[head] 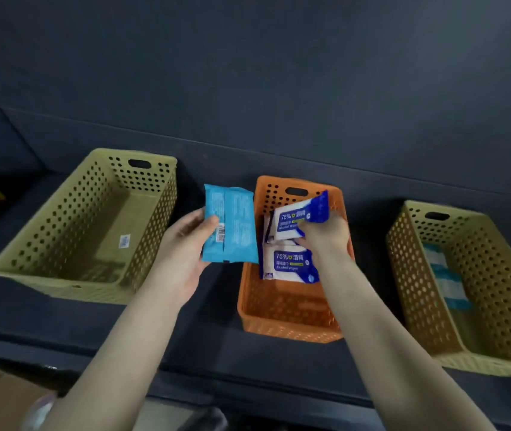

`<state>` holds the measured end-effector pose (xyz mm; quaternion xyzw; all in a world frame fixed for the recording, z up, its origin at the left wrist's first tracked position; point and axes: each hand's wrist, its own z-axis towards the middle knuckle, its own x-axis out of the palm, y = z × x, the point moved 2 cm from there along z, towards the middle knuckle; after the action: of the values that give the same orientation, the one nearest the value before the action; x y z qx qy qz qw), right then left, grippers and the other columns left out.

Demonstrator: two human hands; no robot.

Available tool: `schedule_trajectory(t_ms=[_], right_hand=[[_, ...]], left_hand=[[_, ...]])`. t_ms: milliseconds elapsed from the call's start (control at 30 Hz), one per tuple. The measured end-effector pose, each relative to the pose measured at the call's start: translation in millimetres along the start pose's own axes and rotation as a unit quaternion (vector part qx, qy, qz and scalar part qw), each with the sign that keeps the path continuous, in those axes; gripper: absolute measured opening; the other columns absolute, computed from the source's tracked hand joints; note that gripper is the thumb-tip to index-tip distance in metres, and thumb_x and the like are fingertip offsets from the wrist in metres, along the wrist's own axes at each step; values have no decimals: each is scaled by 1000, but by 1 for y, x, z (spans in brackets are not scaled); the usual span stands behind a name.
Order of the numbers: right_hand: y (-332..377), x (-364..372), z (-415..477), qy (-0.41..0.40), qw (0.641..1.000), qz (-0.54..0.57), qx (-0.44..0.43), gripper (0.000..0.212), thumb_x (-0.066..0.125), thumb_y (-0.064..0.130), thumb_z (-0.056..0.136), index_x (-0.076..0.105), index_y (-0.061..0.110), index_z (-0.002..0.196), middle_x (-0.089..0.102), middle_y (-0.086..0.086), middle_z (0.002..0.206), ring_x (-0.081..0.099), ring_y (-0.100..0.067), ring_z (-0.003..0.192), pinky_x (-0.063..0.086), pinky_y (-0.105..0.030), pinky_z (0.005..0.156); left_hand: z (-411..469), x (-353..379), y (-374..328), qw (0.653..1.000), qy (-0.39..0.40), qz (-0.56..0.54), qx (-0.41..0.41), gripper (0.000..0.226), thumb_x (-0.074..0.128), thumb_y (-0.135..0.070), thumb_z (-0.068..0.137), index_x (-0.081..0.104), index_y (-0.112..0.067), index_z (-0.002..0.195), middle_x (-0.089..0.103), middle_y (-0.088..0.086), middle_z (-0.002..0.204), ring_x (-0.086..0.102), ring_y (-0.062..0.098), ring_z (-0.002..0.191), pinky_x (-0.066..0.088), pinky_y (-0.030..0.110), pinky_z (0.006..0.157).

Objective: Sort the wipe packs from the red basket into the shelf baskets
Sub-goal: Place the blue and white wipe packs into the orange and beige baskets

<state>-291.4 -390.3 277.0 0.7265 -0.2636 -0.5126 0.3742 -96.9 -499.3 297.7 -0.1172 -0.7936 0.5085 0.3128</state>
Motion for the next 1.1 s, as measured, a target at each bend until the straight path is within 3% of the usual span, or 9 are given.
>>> schedule_trajectory(t_ms=[67,167,333,500,600,733,867,967,1100], right_hand=[[-6,15,13,0,999,-19,39,32,63,15,89,41,23,68,59,-1,76,53,-12,61,51,-27,61],[-23,27,21,-3,987,91,132,27,69,11,86,48,24,74,60,1,75,60,-15,66,59,-37,75],[-30,34,26,13,987,90,129,24,70,13,86,55,21,102,64,1,83,65,-16,73,59,-36,72],[-25,30,26,-7,999,-17,42,40,68,17,88,51,18,124,65,-1,113,62,-9,80,47,-18,60],[-16,22,22,-51,990,-125,-46,61,68,17,88,38,18,141,56,-3,130,60,-18,108,47,-24,80],[4,5,6,-97,967,-175,-155,35,62,25,92,56,17,126,57,-4,129,60,-14,99,42,-18,78],[16,-17,-19,57,992,107,39,37,47,45,97,65,14,109,70,-4,77,63,-13,61,55,-28,60],[14,-35,-41,220,907,327,153,62,29,66,93,63,19,115,71,-11,75,61,-15,52,51,-24,51],[-6,-81,-55,191,862,434,178,61,41,65,88,66,11,97,69,-13,81,63,-16,58,53,-23,49]], left_hand=[[11,-1,-2,1000,3,-4,-11,22,56,-10,94,66,-18,112,75,0,102,72,16,95,60,32,73],[27,-2,-5,999,24,2,-29,25,58,-12,93,64,-16,117,74,2,107,71,18,99,60,35,77],[45,-2,-4,997,54,13,-60,27,58,-15,93,63,-15,120,72,5,112,69,20,105,56,41,86],[54,-1,0,995,60,10,-84,23,59,-15,92,66,-15,114,72,6,111,68,21,105,54,44,88],[59,-3,0,995,58,13,-83,19,60,-17,92,67,-14,109,73,5,109,69,21,104,55,43,87],[58,0,-8,995,64,24,-70,15,59,-21,93,68,-18,104,75,0,102,71,16,97,57,39,80],[57,16,-18,989,119,93,-10,15,62,-26,92,70,-25,104,74,0,104,71,17,95,57,37,78],[51,45,-20,957,224,171,62,14,67,-22,88,73,-33,96,74,-6,99,69,12,93,55,27,77],[34,95,-18,862,386,304,125,21,66,-23,89,72,-36,104,71,-15,108,64,0,104,53,21,88]])
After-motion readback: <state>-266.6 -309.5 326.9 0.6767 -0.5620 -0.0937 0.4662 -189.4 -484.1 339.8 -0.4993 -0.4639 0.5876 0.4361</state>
